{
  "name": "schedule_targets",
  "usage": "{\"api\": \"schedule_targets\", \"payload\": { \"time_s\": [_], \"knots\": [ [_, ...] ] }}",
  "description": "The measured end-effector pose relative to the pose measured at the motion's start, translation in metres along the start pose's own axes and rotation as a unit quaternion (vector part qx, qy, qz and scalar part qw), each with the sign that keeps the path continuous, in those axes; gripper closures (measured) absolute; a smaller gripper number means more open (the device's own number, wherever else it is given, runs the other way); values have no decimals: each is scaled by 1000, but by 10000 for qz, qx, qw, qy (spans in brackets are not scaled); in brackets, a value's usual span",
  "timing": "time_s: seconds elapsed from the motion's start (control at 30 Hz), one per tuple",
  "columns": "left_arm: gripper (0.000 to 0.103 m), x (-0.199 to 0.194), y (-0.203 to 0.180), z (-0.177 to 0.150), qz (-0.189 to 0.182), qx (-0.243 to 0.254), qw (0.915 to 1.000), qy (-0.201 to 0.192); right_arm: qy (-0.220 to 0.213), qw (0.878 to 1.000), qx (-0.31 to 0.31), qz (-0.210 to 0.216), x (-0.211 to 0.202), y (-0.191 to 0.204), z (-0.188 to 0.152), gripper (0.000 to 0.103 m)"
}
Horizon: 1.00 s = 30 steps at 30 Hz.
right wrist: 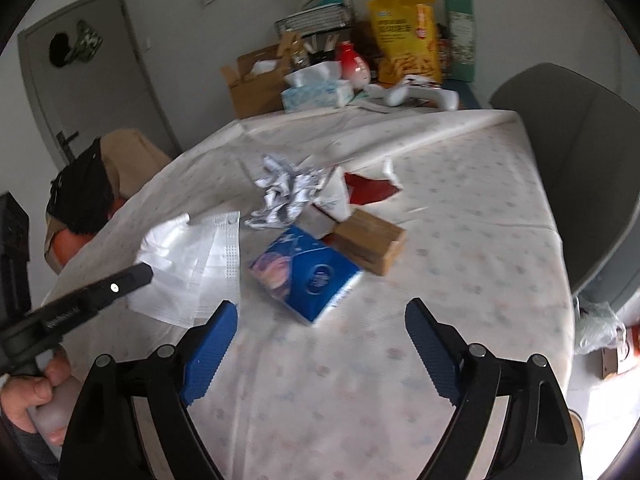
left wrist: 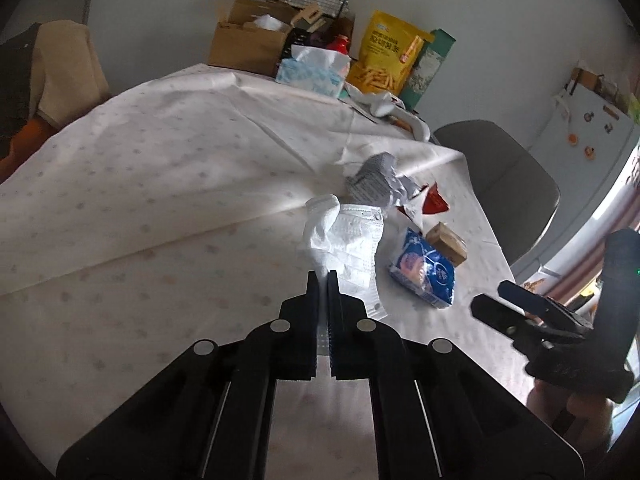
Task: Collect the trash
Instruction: 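Grasp the white face mask with the left gripper, then grasp the blue tissue pack with the right gripper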
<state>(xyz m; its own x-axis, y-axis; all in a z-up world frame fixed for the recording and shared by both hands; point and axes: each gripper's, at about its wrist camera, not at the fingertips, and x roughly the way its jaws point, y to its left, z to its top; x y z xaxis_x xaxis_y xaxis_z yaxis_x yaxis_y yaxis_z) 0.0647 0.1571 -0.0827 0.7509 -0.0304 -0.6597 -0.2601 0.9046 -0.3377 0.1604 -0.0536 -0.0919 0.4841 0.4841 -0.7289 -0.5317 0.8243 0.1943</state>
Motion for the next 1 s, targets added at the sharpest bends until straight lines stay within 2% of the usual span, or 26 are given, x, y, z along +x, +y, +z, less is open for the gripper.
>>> {"api": "schedule_targets", "payload": {
  "time_s": [0.4, 0.53, 0.6, 0.73, 0.77, 0.97, 1.0],
  "knots": [
    [98, -7, 18, 2, 193, -183, 9996, -102, 421, 9974, -542, -210, 52, 18, 19, 8],
    [98, -4, 22, 2, 204, -225, 9995, -77, 579, 9945, -805, -340, 68, 26, 21, 9],
    [98, -4, 23, 1, 204, -219, 9995, -72, 623, 9936, -891, -312, 71, 27, 20, 24],
    [98, -3, 22, 1, 186, -212, 9996, -71, 641, 9934, -932, -203, 61, 28, 17, 45],
    [98, -2, 22, 1, 178, -215, 9996, -72, 653, 9935, -917, -172, 59, 27, 15, 57],
    [98, -5, 15, 1, 106, -176, 9997, -116, 560, 9951, -809, -80, 32, 23, 7, 78],
    [98, -6, 14, 1, 93, -166, 9997, -127, 522, 9958, -751, -48, 26, 21, 5, 79]
  ]
}}
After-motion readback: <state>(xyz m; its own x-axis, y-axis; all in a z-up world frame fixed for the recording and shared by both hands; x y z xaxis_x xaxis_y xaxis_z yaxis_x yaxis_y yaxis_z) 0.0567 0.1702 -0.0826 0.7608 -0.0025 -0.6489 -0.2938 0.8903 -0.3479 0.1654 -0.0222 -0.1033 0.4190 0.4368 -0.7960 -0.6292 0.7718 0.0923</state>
